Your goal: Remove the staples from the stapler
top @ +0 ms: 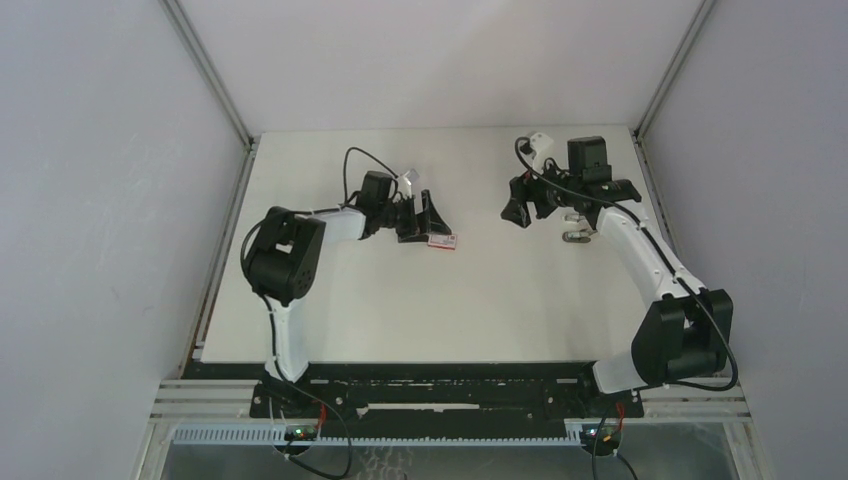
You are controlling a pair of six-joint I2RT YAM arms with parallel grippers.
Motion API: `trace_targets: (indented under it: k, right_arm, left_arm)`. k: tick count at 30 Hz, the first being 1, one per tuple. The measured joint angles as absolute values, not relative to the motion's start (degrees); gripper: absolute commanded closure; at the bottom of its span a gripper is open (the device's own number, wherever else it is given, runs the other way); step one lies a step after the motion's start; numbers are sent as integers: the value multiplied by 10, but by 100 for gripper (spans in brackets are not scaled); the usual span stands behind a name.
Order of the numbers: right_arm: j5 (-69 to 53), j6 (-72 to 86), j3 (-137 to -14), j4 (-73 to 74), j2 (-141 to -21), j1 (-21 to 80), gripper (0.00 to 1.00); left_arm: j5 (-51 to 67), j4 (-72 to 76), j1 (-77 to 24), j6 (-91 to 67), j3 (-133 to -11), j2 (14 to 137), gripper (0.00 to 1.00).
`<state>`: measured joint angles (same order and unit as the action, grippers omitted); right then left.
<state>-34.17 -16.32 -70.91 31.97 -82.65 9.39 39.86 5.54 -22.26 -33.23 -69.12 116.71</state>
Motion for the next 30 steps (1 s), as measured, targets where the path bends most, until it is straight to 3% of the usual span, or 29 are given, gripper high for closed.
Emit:
trace_targets:
  k: [12, 13, 15, 19, 24, 30]
  right_arm:
    - [-357, -163, -689, 311, -812, 68, 24]
    - [-357, -163, -689, 311, -811, 67, 21]
    - [-356, -163, -689, 311, -810, 67, 1]
    - [-345, -167, -683, 310, -799, 67, 0]
    - [-326, -190, -613, 295, -753, 67, 0]
    - [-328, -263, -504, 300, -711, 88, 0]
  left_arm:
    - [392, 64, -246, -354, -691, 1167, 0]
    - [391, 63, -246, -354, -691, 1167, 0]
    - [390, 61, -246, -350, -691, 1167, 0]
    - [387, 44, -236, -325, -691, 1159, 0]
    - [363, -18, -190, -248, -664, 1071, 0]
    - [317, -66, -133, -118, -588, 882, 0]
